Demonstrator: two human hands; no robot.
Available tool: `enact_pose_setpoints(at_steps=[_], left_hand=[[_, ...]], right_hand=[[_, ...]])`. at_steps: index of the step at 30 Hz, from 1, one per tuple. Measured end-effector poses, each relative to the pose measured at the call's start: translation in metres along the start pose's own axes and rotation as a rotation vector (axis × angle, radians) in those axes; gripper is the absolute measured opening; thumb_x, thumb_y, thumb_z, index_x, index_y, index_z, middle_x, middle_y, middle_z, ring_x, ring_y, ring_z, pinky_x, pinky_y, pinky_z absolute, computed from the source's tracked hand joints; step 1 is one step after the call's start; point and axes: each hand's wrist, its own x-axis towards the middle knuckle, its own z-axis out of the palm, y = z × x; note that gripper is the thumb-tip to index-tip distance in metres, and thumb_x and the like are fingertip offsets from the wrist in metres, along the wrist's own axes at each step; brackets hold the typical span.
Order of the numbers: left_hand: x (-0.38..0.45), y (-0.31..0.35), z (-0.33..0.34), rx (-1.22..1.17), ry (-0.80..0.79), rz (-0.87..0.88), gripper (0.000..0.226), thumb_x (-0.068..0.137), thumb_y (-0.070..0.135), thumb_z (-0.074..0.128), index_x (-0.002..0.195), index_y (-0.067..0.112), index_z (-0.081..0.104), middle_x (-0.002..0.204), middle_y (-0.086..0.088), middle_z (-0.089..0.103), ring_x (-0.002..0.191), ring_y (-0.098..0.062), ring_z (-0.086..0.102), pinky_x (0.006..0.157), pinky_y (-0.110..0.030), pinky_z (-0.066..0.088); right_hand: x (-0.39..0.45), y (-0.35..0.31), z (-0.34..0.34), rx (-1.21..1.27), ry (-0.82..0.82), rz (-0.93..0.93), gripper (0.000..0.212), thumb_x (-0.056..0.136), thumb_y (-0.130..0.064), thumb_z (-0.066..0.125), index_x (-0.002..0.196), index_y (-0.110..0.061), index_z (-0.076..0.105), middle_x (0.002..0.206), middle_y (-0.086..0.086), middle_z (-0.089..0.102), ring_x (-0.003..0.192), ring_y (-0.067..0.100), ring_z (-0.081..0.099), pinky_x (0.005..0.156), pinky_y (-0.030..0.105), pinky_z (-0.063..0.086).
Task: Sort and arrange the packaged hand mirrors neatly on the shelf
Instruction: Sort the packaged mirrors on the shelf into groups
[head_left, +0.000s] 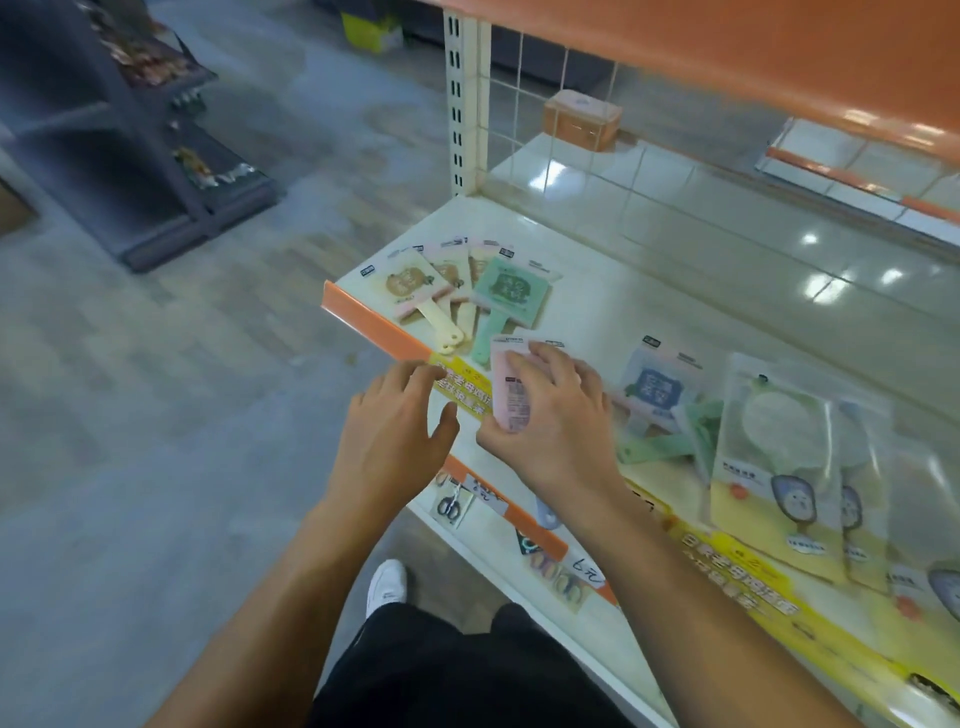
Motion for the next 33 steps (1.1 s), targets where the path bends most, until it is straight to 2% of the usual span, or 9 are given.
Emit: enact_pose_setpoints(at_steps=[9,12,17,20,22,33], left_hand=[[0.056,-0.068,-0.011,-0.044,-0.033,0.081,0.036,0.088,0.031,0.06,0.12,0.014,0.058,0.124,-0.004,0.059,0.103,-0.03,0.06,0.079,-0.042,0.051],[0.083,-0.09,-0.013,-0.073,-0.038,0.11,0.037,0.085,0.03,0.063,0.118,0.015,0.058,0.125,-0.003,0.058,0.104,-0.03,0.06,0.078,-0.039,0.047],[0.12,-0.119,-0.013,-0.111,-0.049,0.194,0.038,0.086,0.04,0.046,0.113,0.017,0.059,0.116,-0.001,0.061,0.096,-0.031,0.06,0.079,-0.041,0.046],[0.138,-0.129,-0.014,-0.116,-0.095,0.187,0.033,0.089,0.036,0.051,0.116,0.018,0.058,0.12,0.0,0.059,0.102,-0.03,0.058,0.087,-0.043,0.044],[0.149,-0.133,-0.013,-0.121,-0.138,0.172,0.032,0.089,0.031,0.055,0.119,0.018,0.056,0.125,-0.001,0.056,0.108,-0.03,0.056,0.089,-0.043,0.043],[0.172,-0.137,-0.007,-0.089,-0.166,0.187,0.03,0.091,0.034,0.052,0.118,0.019,0.054,0.123,-0.002,0.056,0.106,-0.028,0.056,0.083,-0.039,0.042]], right_hand=[[0.048,-0.051,0.032,-0.085,-0.008,0.093,0.071,0.08,-0.057,0.059,0.142,-0.028,0.042,0.151,-0.006,0.032,0.134,0.031,0.026,0.111,0.044,0.028],[0.071,-0.068,0.04,-0.107,0.029,0.131,0.071,0.08,-0.062,0.057,0.141,-0.03,0.042,0.15,-0.007,0.033,0.132,0.03,0.028,0.108,0.041,0.028],[0.106,-0.087,0.055,-0.083,0.055,0.235,0.074,0.075,-0.055,0.063,0.14,-0.026,0.039,0.147,-0.007,0.035,0.132,0.032,0.029,0.108,0.041,0.028],[0.121,-0.092,0.063,-0.052,0.073,0.28,0.075,0.072,-0.059,0.063,0.135,-0.023,0.043,0.144,-0.005,0.038,0.13,0.032,0.031,0.108,0.041,0.03],[0.13,-0.094,0.066,-0.044,0.073,0.296,0.072,0.073,-0.053,0.065,0.134,-0.022,0.045,0.144,-0.005,0.037,0.131,0.031,0.031,0.108,0.04,0.029],[0.189,-0.083,0.077,-0.054,0.079,0.278,0.069,0.079,-0.05,0.064,0.138,-0.02,0.044,0.149,-0.003,0.031,0.135,0.032,0.025,0.109,0.043,0.029]])
